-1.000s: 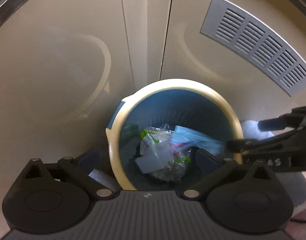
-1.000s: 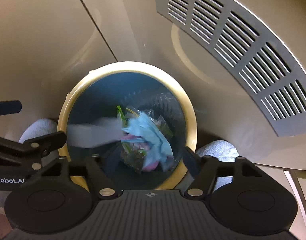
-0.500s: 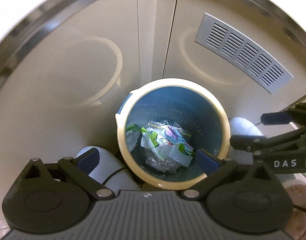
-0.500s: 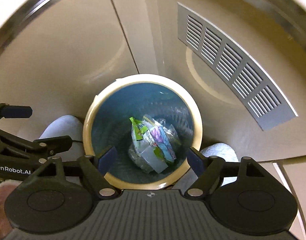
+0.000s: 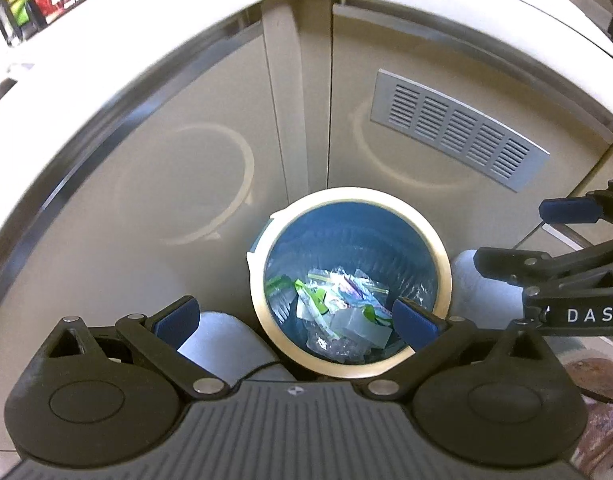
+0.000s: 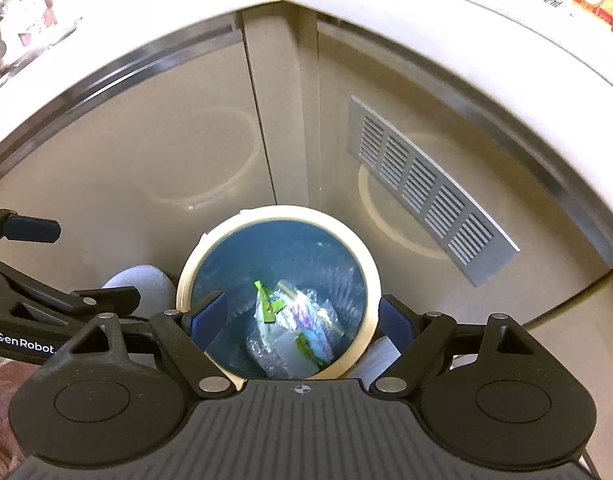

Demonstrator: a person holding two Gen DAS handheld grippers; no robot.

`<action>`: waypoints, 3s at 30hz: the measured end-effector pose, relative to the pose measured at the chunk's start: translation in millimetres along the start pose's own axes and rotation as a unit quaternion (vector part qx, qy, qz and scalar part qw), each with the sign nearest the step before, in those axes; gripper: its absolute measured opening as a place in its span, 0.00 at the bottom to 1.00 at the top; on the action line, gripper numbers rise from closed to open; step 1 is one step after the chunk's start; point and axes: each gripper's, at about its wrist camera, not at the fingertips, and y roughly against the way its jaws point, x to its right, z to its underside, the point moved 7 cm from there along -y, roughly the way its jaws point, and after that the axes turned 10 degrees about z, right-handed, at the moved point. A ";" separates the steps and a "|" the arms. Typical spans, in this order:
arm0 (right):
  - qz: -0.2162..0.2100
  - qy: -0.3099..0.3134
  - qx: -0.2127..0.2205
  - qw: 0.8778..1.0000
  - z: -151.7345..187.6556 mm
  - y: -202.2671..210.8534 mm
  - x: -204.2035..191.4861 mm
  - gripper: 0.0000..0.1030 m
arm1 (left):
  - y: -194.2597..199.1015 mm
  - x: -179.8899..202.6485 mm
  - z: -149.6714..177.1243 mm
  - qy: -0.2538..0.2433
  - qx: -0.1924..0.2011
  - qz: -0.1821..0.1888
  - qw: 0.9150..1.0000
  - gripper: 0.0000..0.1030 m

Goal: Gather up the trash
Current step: 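Raise both open tools out of the bin back toward the grey mat, then move the right tool to the floral box while the left tool approaches the white toothbrush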

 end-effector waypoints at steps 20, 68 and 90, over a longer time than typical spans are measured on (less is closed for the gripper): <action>0.017 0.029 0.038 0.999 -0.8 21.6 -4.1 0.85 | 34.3 12.3 -6.3 -0.046 0.056 -0.026 0.997 1.00; 0.138 -0.186 0.175 0.957 -325.4 -72.1 196.0 0.99 | 83.2 -59.8 -91.0 0.028 0.093 -0.058 0.994 1.00; 0.196 -0.225 0.125 0.946 -271.3 -88.1 288.3 0.43 | 65.1 -0.5 -223.0 -0.008 0.146 -0.004 0.989 1.00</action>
